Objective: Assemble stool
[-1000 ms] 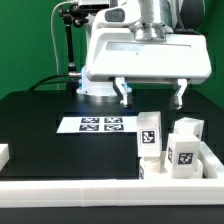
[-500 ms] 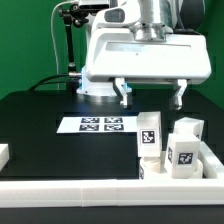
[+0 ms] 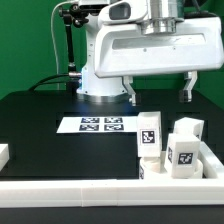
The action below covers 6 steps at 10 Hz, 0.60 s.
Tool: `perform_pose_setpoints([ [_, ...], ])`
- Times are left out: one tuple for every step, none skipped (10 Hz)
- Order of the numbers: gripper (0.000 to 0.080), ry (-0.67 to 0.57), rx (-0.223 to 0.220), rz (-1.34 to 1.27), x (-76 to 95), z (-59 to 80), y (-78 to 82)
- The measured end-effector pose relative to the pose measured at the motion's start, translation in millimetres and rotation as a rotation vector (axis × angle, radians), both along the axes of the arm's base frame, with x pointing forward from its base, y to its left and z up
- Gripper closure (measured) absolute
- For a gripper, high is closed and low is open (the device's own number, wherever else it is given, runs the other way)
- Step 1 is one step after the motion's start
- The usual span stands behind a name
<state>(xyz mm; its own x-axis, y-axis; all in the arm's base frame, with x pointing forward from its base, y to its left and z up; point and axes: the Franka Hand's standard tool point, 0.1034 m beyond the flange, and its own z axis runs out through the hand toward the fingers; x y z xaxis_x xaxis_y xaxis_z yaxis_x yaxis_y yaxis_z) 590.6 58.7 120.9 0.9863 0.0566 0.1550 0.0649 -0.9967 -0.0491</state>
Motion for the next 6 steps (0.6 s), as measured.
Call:
perform_pose_setpoints([
  [0.0150, 0.074, 0.006, 0.005, -2.4, 0.7, 1.6],
  [0.0150, 0.114, 0.009, 0.006, -1.4, 0.8, 1.4],
  [0.0150, 0.170, 0.012, -0.011, -4.2, -0.8, -5.7],
  [0.0150, 0.179, 0.038, -0.061, -3.4, -2.5, -12.6],
  [0.0150, 0.155, 0.036, -0.059, -2.9, -5.1, -12.8],
  [0.0150, 0.157, 0.035, -0.056, -4.0, -6.2, -12.1],
])
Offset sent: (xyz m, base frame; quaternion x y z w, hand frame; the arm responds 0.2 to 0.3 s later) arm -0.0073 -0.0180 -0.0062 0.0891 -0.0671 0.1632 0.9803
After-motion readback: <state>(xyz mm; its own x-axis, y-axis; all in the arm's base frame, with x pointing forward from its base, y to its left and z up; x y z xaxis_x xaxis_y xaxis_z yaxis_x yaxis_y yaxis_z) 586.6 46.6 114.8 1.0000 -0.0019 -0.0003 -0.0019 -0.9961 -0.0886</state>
